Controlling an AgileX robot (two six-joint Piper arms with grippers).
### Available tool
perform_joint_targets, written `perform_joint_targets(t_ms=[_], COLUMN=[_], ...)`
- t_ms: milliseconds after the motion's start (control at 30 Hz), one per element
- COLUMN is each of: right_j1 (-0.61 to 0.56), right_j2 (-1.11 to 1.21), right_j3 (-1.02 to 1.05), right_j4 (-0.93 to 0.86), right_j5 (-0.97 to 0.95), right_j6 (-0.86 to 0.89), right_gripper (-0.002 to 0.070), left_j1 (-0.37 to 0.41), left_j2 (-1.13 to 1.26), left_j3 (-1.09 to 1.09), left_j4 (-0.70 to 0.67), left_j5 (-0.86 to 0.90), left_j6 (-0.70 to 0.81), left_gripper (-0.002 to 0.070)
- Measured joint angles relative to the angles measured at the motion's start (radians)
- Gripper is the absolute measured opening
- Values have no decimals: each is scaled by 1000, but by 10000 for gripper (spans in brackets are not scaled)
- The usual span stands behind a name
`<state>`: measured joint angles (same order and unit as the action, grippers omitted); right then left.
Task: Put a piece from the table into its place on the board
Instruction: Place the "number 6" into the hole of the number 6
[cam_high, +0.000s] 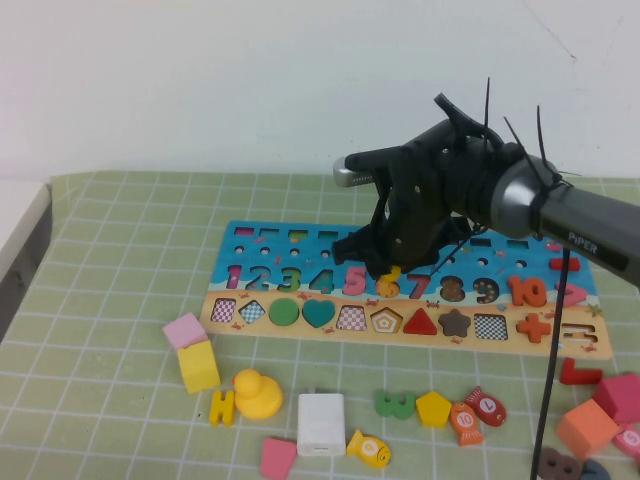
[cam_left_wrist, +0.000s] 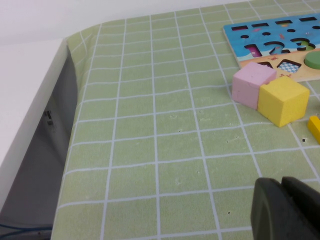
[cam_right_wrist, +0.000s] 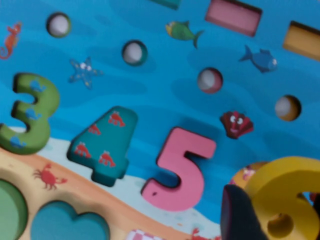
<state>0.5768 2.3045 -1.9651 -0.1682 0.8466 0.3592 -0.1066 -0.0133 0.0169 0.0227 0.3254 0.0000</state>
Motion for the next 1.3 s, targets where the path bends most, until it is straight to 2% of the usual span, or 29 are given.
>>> perform_joint_targets(t_ms=[933, 1300], right_j1=[0, 0], right_j2=[44, 44], right_j3=[-4, -4], right_j4=[15, 31], right_j5=[6, 12], right_j6=[-30, -9], right_gripper=[292, 403], left_j1=[0, 0], left_j2=[0, 0], left_j3=[0, 0], left_j4=[0, 0], left_j5=[0, 0], left_j6=[0, 0], left_gripper=[-2, -2])
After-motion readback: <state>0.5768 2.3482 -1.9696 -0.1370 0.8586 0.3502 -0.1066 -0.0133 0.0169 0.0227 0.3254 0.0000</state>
